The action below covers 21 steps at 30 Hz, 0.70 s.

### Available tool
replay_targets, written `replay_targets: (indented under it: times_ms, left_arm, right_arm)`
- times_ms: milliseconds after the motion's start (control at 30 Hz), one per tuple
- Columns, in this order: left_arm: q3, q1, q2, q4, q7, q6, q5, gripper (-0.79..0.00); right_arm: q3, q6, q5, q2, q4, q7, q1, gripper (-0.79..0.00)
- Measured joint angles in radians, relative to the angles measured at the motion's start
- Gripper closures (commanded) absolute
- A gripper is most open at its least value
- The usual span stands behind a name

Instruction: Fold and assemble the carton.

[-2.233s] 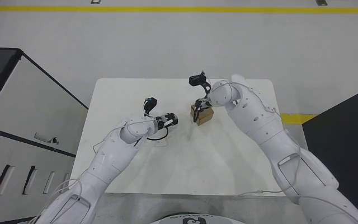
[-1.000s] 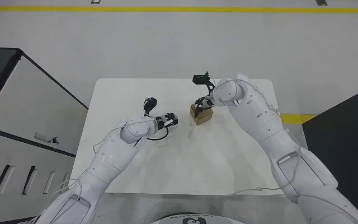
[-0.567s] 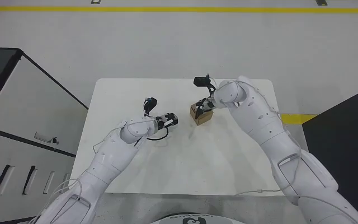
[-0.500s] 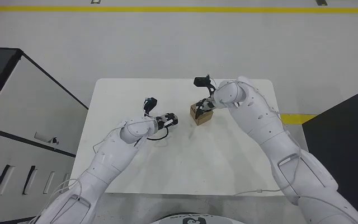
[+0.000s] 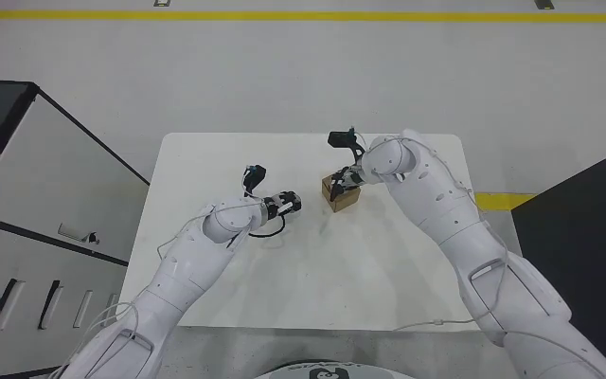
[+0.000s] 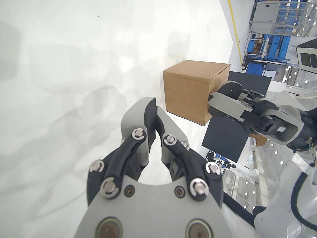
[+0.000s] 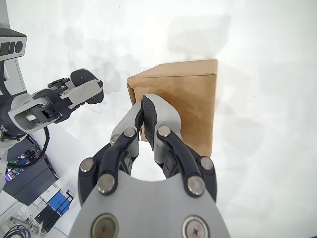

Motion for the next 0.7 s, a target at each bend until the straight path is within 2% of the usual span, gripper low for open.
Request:
replay_targets:
  times_ms: [300, 700]
  left_arm:
    - [0.000, 0.000, 0.000, 0.000, 0.000, 0.000, 0.000, 0.000]
    - [0.000, 0.000, 0.000, 0.000, 0.000, 0.000, 0.000, 0.000]
  right_arm:
    - [0.028, 0.017, 0.015, 0.008, -0.033, -0.014, -0.011, 0.000]
    - [0.011, 0.037, 0.026, -0.002, 0.018, -0.029, 0.000, 0.000]
